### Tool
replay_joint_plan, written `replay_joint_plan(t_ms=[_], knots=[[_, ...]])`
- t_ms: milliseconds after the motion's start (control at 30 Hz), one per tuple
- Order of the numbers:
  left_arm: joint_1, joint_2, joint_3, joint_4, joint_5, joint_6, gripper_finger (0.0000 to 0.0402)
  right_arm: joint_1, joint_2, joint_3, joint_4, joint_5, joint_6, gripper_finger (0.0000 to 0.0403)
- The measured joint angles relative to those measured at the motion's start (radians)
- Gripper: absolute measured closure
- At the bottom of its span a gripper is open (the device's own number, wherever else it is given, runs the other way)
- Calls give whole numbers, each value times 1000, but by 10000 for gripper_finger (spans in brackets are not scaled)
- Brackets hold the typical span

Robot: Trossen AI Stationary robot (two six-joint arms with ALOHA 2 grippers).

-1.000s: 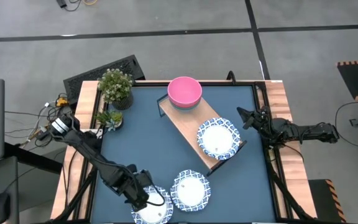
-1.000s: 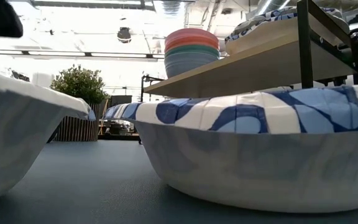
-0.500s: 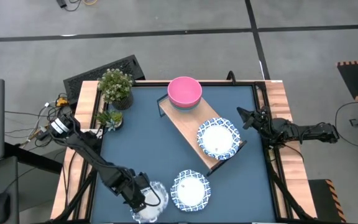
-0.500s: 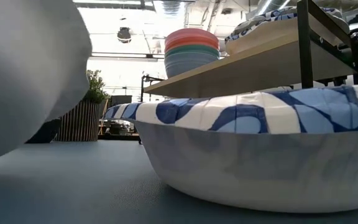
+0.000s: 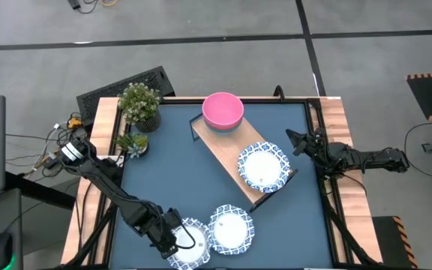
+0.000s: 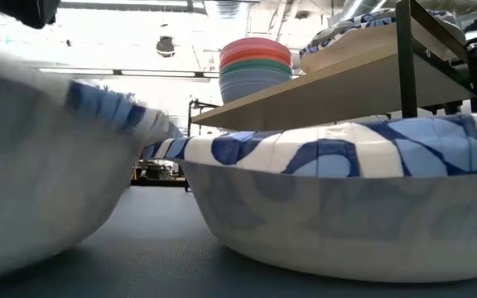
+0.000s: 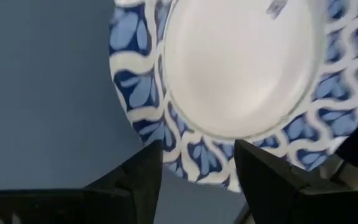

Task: Place and stack plates onto a shelf
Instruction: Stack the white and blue plate on the shelf

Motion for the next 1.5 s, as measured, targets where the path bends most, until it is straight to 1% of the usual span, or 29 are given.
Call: replay_joint_plan(t_ms=[100,133,233,367,400,467,667,767,900,1133,1367,1500], knots=[[-4,-29,14,-24,16,-39,219,0,0,0,0,0,0,345],[-11,-45,16,-36,6,-61,219,0,0,0,0,0,0,345],[-34,-101,16,-111,-82,-155,219,0,0,0,0,0,0,345],[-62,-154,17,-230,-252,-272,219,0,0,0,0,0,0,345],[-63,-155,17,-245,-267,-282,219,0,0,0,0,0,0,345],[-62,-147,15,-249,-263,-276,219,0,0,0,0,0,0,345],[-46,-98,13,-154,-254,-212,219,0,0,0,0,0,0,345],[-38,-77,8,-157,-254,-190,219,0,0,0,0,0,0,345],[-26,-67,-18,-129,-249,-171,219,0,0,0,0,0,0,345],[-22,-67,-82,8,-239,-153,219,0,0,0,0,0,0,345],[-19,-67,-151,82,-193,-154,219,0,0,0,0,0,0,345],[-11,-67,-165,91,-185,-153,223,0,0,0,0,-1,0,345]])
